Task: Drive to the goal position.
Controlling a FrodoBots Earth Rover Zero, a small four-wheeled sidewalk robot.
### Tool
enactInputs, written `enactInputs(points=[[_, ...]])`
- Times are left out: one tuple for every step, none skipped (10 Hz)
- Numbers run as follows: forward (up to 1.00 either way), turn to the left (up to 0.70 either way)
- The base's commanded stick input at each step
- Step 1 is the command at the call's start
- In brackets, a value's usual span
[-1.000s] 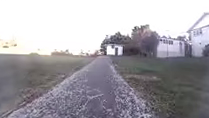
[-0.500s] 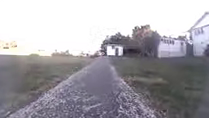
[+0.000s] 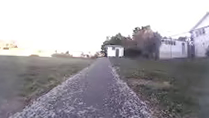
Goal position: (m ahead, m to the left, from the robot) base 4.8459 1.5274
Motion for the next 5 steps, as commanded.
enactInputs(points=[[0.7, 0.0], [0.7, 0.0], [0.7, 0.0], [0.7, 0.0], [0.7, 0.0]])
